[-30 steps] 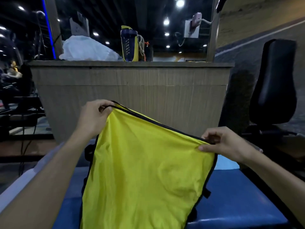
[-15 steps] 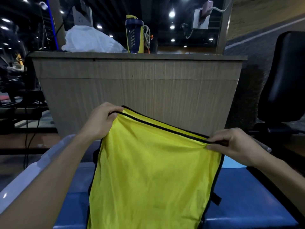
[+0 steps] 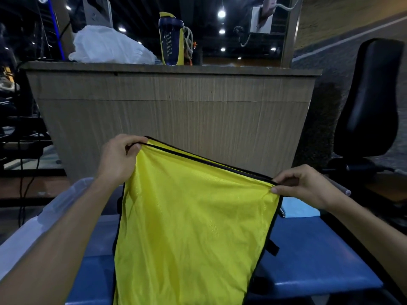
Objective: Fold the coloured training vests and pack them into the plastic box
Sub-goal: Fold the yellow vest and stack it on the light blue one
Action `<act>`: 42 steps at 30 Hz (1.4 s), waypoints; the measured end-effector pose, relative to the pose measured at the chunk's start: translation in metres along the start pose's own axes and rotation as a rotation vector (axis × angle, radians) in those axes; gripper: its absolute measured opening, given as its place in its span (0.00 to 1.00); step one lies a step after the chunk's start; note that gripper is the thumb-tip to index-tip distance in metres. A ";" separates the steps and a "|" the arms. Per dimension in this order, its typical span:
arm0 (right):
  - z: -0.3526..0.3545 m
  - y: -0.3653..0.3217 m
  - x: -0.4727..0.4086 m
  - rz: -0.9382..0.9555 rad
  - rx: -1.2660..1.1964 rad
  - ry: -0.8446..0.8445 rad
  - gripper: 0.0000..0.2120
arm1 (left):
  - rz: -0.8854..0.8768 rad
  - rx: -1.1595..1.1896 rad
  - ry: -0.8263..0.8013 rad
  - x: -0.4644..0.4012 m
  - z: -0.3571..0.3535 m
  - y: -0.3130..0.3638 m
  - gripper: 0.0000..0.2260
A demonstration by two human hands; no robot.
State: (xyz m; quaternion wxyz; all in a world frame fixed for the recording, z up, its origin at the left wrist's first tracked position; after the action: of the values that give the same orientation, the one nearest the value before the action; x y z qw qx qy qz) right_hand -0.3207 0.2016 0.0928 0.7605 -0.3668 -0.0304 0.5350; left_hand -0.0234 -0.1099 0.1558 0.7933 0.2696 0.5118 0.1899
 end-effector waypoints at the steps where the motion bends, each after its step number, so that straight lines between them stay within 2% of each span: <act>1: 0.001 0.002 0.000 -0.017 -0.030 0.008 0.08 | -0.003 -0.004 -0.007 0.000 0.000 -0.001 0.12; 8: 0.014 0.011 0.000 -0.093 -0.155 0.102 0.07 | 0.067 0.070 -0.086 0.007 0.000 -0.012 0.10; 10: 0.019 0.012 -0.001 -0.104 -0.055 0.153 0.06 | 0.092 0.124 -0.121 0.009 -0.001 -0.015 0.09; 12: 0.027 0.015 -0.004 -0.113 0.167 0.219 0.05 | 0.098 0.162 -0.140 0.013 -0.003 -0.015 0.08; 16: 0.033 0.018 -0.009 -0.135 0.402 0.316 0.04 | 0.041 0.109 -0.148 0.016 -0.005 -0.006 0.09; 19: 0.036 0.018 -0.009 -0.145 0.456 0.362 0.03 | 0.044 0.066 -0.181 0.015 -0.007 -0.002 0.13; 23: 0.042 0.022 -0.006 -0.170 0.451 0.366 0.02 | 0.044 0.018 -0.300 0.014 -0.009 0.003 0.10; 27: 0.044 0.023 -0.003 -0.162 0.429 0.368 0.03 | 0.141 0.157 -0.445 0.017 -0.013 0.007 0.08; 30: 0.045 0.024 -0.001 -0.165 0.405 0.368 0.03 | 0.205 0.267 -0.486 0.020 -0.017 0.012 0.06; 35: 0.046 0.027 0.002 -0.168 0.396 0.298 0.08 | 0.323 0.462 -0.556 0.029 -0.021 0.011 0.07; 37: 0.045 0.027 0.003 -0.162 0.321 0.225 0.05 | 0.359 0.559 -0.591 0.031 -0.021 0.008 0.05; 39: 0.042 0.025 0.007 -0.169 0.125 0.110 0.03 | 0.400 0.667 -0.660 0.036 -0.022 0.005 0.11; 42: 0.032 0.017 0.019 -0.222 -0.274 -0.100 0.09 | 0.431 0.781 -0.724 0.041 -0.020 0.001 0.21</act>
State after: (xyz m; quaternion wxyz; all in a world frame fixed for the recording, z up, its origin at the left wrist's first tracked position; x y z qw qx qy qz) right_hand -0.3399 0.2374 0.0996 0.7554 -0.4344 -0.1810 0.4559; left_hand -0.0245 -0.0810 0.1203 0.7030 0.6887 0.1730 0.0397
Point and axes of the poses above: each hand's wrist, its own x-axis away from the middle knuckle, its own z-axis out of the back of the hand, y = z × x, the point moved 8 cm from there along -x, towards the middle knuckle, and after that the axes turned 13 degrees about x, right-handed, at the moved point
